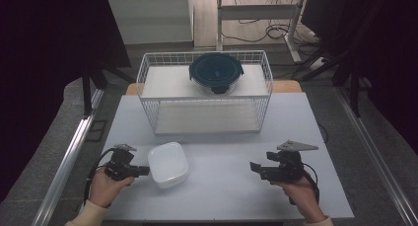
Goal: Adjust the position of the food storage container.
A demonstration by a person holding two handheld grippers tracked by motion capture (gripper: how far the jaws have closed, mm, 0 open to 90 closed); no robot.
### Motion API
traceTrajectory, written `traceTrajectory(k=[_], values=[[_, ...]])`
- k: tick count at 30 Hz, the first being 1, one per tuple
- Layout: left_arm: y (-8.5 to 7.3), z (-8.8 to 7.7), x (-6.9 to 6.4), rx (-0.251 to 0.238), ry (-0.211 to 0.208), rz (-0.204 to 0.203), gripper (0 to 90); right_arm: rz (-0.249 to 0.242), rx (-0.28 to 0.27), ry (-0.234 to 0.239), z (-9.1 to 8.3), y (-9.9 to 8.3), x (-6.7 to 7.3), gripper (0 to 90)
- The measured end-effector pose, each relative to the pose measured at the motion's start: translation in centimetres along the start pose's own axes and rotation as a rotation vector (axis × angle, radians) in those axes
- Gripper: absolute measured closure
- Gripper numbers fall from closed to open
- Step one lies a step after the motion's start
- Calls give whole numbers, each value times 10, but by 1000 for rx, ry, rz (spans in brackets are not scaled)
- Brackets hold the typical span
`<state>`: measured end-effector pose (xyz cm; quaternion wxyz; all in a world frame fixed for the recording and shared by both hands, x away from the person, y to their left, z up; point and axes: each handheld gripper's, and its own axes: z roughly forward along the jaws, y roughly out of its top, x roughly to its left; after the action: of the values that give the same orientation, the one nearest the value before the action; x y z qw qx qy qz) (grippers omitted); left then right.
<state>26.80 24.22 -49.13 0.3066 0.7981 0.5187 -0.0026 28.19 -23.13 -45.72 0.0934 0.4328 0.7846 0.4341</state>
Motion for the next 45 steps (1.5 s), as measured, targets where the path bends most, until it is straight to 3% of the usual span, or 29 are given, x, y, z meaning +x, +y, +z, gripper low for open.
traceTrajectory(k=[4,13,21,29,36,42,45], values=[[13,11,-6,10,-12,26,900,4,8,2,2,-2,-1,200],[34,22,-7,-14,-31,10,900,10,7,-3,2,-2,-3,200],[50,38,-11,-6,-49,31,900,5,20,-2,5,-3,-3,200],[67,55,-27,12,-87,60,900,10,18,-6,7,-2,-3,200],[71,60,-45,1,-149,63,900,16,-3,-14,11,16,0,201],[70,63,-54,17,-179,98,900,30,-38,-20,16,40,3,201],[71,69,-57,19,-184,93,900,41,-58,-20,17,47,3,201]])
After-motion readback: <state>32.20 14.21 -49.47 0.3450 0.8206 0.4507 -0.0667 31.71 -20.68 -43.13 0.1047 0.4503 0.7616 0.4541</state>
